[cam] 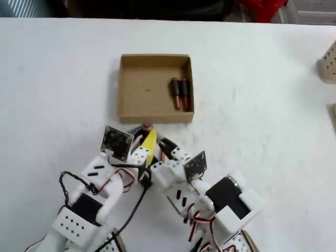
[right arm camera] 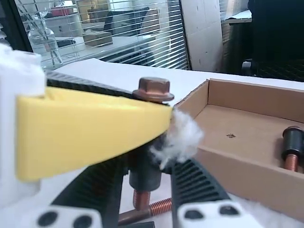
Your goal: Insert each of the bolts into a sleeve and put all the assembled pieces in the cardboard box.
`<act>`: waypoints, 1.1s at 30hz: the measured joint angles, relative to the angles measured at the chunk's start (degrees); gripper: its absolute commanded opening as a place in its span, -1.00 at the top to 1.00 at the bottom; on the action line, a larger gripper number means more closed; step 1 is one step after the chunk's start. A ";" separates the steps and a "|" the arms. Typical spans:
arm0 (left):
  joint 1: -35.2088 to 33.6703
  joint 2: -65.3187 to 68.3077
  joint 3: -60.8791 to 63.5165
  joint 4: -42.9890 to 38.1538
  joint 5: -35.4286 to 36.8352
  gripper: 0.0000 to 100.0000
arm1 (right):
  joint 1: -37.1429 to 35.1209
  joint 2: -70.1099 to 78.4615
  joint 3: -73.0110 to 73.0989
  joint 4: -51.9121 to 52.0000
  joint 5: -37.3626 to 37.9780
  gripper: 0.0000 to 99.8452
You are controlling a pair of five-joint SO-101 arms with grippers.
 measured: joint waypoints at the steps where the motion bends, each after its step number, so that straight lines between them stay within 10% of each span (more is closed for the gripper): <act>1: -0.09 0.00 0.00 0.62 -0.09 0.56 | 0.00 0.00 0.00 0.00 0.00 0.97; 16: -2.02 -0.62 -3.16 10.46 -0.35 0.23 | 0.00 0.09 -0.09 0.00 0.00 0.97; 33: -3.60 -0.70 -14.95 20.22 -0.53 0.57 | 0.18 0.09 0.00 0.00 0.00 0.97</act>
